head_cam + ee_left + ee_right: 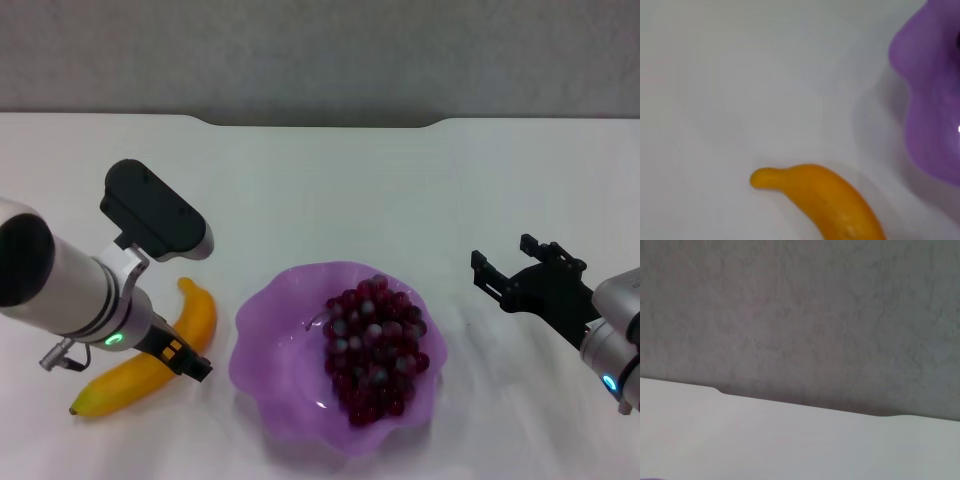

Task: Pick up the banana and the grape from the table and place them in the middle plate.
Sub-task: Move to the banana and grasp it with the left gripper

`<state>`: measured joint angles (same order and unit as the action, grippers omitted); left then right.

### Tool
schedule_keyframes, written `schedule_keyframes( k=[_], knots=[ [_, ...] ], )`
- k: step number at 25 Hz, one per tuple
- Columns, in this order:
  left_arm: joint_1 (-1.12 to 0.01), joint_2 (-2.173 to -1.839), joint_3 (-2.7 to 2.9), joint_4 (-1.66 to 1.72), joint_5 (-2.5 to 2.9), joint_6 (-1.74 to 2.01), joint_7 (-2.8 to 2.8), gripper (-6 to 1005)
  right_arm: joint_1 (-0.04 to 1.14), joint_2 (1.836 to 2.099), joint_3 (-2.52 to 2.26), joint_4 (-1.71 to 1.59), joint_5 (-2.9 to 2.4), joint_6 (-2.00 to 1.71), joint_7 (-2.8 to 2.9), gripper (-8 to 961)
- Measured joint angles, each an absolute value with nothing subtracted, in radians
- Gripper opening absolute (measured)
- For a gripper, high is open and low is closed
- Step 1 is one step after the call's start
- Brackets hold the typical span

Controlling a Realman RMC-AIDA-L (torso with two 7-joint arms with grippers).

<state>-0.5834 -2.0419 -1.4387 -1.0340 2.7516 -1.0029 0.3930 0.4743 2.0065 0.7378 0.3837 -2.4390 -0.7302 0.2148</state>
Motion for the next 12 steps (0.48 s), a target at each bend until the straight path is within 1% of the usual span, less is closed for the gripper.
schedule_keyframes(
  k=[12],
  knots=[
    [-0.609, -2.042, -1.487, -0.965, 2.752, -0.991, 0.434, 850, 0.472, 2.005, 0.735, 0.397, -2.448, -0.73, 0.215, 766]
  ],
)
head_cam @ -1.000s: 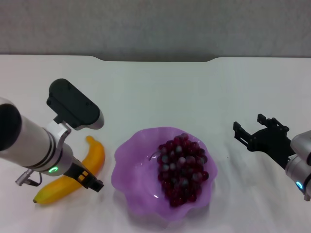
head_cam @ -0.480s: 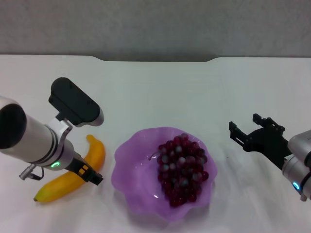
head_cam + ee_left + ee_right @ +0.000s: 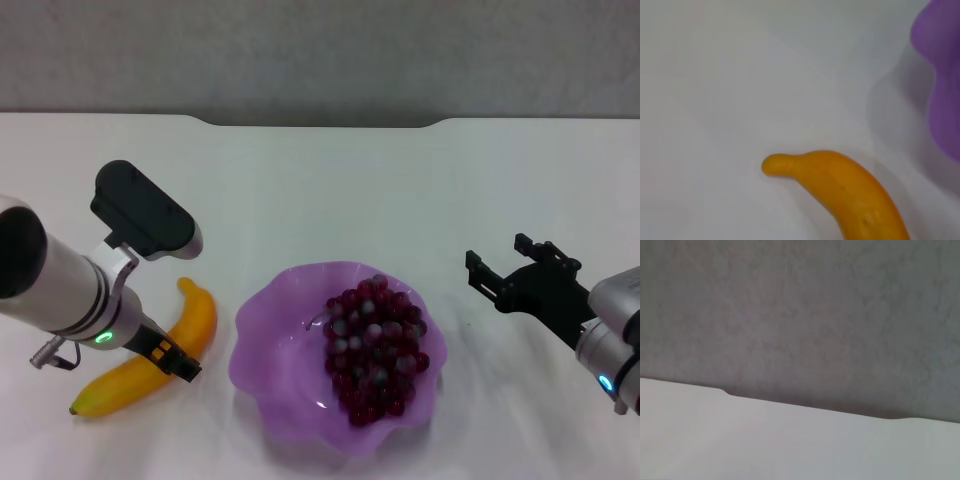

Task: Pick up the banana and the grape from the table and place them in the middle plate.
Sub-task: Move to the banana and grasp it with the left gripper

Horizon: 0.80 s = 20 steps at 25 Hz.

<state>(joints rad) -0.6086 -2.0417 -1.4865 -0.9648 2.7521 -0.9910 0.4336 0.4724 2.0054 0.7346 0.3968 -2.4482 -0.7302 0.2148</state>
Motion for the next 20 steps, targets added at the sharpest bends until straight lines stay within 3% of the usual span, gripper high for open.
schedule_keyframes(
  k=[16, 20],
  knots=[
    [-0.657, -2.043, -1.493, -0.886, 2.739, -1.009, 0.466, 849, 0.474, 2.005, 0.735, 0.399, -2.451, -0.73, 0.203, 767],
    [-0.658, -2.043, -1.493, -0.885, 2.74, -1.011, 0.463, 746, 0.474, 2.005, 0.735, 0.399, -2.451, -0.731, 0.202, 767]
  ],
)
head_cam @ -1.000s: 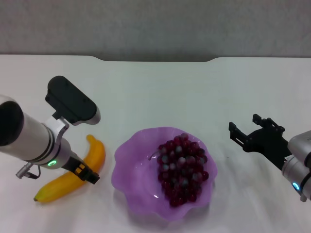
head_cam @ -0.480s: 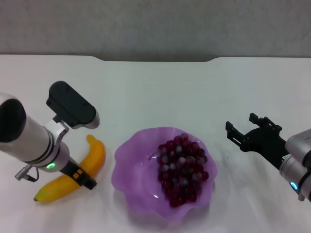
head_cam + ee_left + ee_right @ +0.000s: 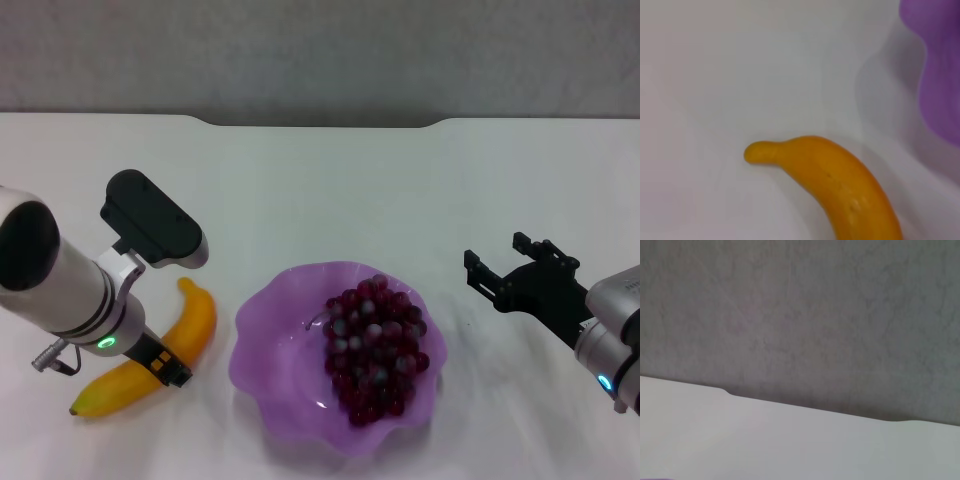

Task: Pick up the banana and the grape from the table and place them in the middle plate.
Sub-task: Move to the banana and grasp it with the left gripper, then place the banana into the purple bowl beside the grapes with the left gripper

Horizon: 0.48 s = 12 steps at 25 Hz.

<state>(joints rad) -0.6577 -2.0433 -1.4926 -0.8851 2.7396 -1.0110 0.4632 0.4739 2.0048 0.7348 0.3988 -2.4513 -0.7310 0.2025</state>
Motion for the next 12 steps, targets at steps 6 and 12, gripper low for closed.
schedule_keyframes(
  k=[6, 12],
  knots=[
    [-0.658, -2.043, -1.5, -0.891, 2.74, -1.019, 0.458, 537, 0.473, 2.005, 0.735, 0.399, -2.451, -0.732, 0.202, 767],
    [-0.601, -2.043, -1.606, -0.999, 2.722, -1.03, 0.45, 498, 0.47, 2.006, 0.735, 0.395, -2.451, -0.732, 0.202, 767]
  ],
)
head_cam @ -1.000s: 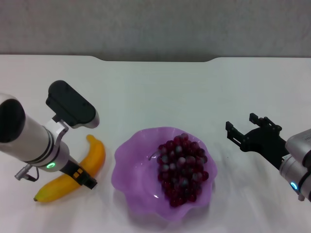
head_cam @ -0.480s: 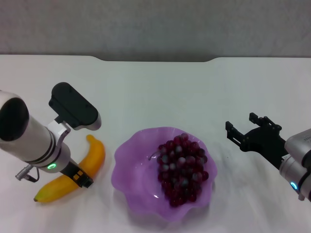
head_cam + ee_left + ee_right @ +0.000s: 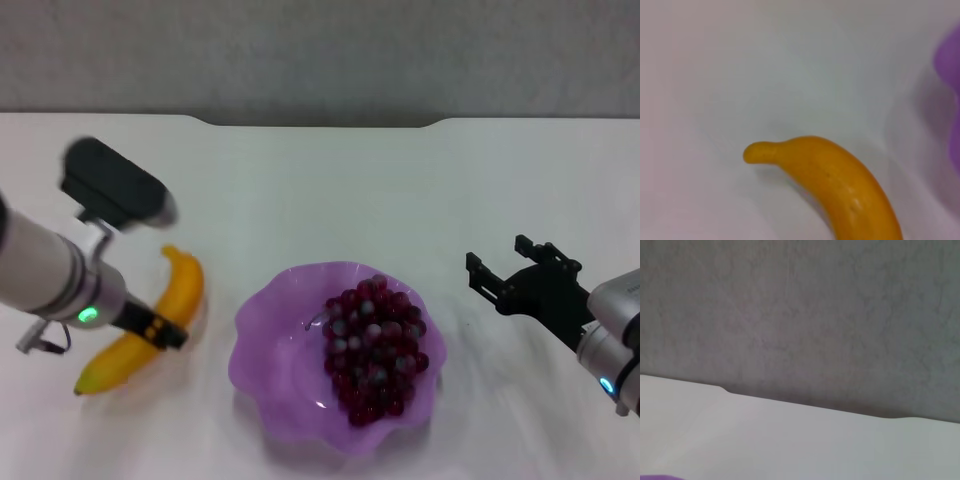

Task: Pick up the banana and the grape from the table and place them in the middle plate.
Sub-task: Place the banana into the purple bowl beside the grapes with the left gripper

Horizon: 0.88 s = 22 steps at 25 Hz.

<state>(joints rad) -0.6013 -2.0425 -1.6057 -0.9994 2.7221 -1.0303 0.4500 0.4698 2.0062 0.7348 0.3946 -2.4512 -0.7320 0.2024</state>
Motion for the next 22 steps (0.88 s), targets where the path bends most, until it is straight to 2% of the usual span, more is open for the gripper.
schedule_keyframes(
  k=[6, 11, 16, 22],
  knots=[
    [-0.392, -2.04, -1.746, -1.31, 2.464, -1.023, 0.503, 498, 0.467, 2.008, 0.736, 0.387, -2.446, -0.732, 0.202, 767],
    [-0.304, -2.038, -1.814, -1.387, 2.133, -1.072, 0.542, 498, 0.466, 2.008, 0.739, 0.386, -2.445, -0.729, 0.202, 766],
    [-0.284, -2.043, -1.802, -1.271, 1.85, -1.117, 0.667, 498, 0.466, 2.008, 0.738, 0.385, -2.445, -0.727, 0.202, 766],
    [-0.363, -2.045, -1.786, -1.015, 1.749, -1.106, 0.735, 499, 0.466, 2.008, 0.739, 0.385, -2.446, -0.728, 0.202, 766]
  ],
)
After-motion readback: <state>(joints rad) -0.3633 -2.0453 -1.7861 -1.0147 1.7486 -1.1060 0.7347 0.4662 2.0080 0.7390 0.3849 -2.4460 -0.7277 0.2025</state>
